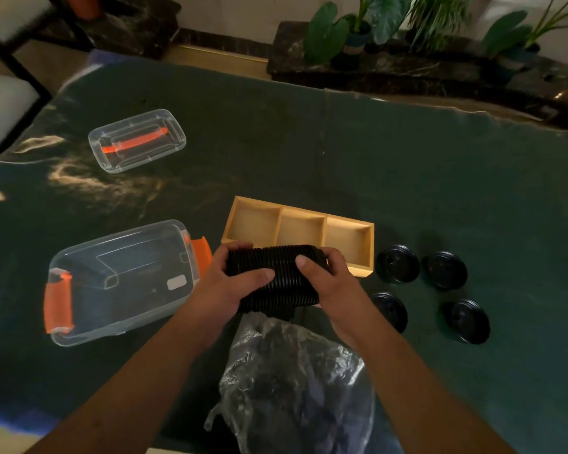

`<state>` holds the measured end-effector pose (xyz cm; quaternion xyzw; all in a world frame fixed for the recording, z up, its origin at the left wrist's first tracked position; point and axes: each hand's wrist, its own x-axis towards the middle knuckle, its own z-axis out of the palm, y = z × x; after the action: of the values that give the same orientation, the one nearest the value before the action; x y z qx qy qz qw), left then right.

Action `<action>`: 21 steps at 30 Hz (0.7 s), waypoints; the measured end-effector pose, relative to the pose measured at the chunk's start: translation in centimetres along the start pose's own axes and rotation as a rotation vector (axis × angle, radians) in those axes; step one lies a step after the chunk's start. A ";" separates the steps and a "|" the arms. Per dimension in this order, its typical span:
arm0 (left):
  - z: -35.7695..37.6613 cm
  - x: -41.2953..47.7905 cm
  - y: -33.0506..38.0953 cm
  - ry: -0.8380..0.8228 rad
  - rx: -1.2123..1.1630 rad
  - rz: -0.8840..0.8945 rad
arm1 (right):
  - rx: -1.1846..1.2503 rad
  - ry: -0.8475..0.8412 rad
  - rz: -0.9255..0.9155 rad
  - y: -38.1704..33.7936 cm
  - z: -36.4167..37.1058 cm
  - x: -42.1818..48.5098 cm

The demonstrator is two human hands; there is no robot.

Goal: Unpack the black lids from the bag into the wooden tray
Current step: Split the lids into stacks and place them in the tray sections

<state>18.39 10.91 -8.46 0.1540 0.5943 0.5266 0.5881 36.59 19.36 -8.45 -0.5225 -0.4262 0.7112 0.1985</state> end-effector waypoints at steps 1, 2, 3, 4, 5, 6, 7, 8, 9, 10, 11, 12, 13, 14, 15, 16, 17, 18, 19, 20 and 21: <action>0.0 0.0 -0.2 -0.011 -0.004 -0.018 | 0.102 -0.029 0.026 0.2 0.2 0.1; -0.1 0.1 -0.4 -0.024 -0.001 -0.043 | 0.179 -0.055 0.049 0.3 0.4 0.2; -0.3 0.1 -0.6 -0.035 0.015 -0.066 | 0.212 -0.075 0.065 0.3 0.5 0.1; -0.5 0.2 -0.7 -0.040 0.041 -0.082 | 0.220 -0.097 0.073 0.4 0.6 0.0; -0.8 0.3 -0.8 -0.042 0.067 -0.088 | 0.231 -0.123 0.079 0.4 0.7 0.0; -1.2 0.4 -0.8 -0.044 0.084 -0.087 | 0.251 -0.149 0.089 0.5 0.8 0.0; -1.5 0.4 -0.7 -0.047 0.091 -0.080 | 0.273 -0.166 0.097 0.5 0.9 0.0; -1.8 0.5 -0.6 -0.052 0.090 -0.072 | 0.284 -0.174 0.101 0.5 1.0 0.1; -2.1 0.6 -0.5 -0.056 0.082 -0.068 | 0.286 -0.174 0.101 0.4 1.1 0.2; -2.3 0.7 -0.4 -0.060 0.064 -0.066 | 0.290 -0.169 0.099 0.3 1.3 0.4; -2.5 0.7 -0.3 -0.064 0.038 -0.067 | 0.303 -0.163 0.098 0.2 1.4 0.7; -2.8 0.8 0.0 -0.072 0.009 -0.065 | 0.324 -0.158 0.100 0.1 1.5 1.0; -3.1 0.9 0.2 -0.082 -0.014 -0.060 | 0.342 -0.155 0.103 -0.1 1.6 1.4; -3.5 0.9 0.5 -0.090 -0.028 -0.053 | 0.355 -0.152 0.104 -0.2 1.7 1.8; -3.8 1.0 0.8 -0.094 -0.036 -0.045 | 0.363 -0.151 0.103 -0.3 1.8 2.3; -4.2 1.1 1.2 -0.092 -0.043 -0.037 | 0.371 -0.153 0.101 -0.5 1.9 2.8; -4.6 1.2 1.5 -0.087 -0.054 -0.031 | 0.383 -0.155 0.099 -0.7 1.9 3.4; -5.0 1.3 1.9 -0.081 -0.069 -0.024 | 0.396 -0.154 0.098 -1.1 2.0 4.1; -5.3 1.4 2.2 -0.075 -0.085 -0.017 | 0.399 -0.150 0.094 -1.5 2.2 5.0; -5.6 1.5 2.6 -0.074 -0.097 -0.010 | 0.379 -0.140 0.085 -2.0 2.3 6.0; -5.9 1.6 2.9 -0.076 -0.104 -0.004 | 0.332 -0.117 0.072 -2.5 2.5 7.1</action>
<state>11.62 10.69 -8.42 0.1418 0.5434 0.5493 0.6187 31.20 24.96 -10.27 -0.4554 -0.2946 0.8076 0.2314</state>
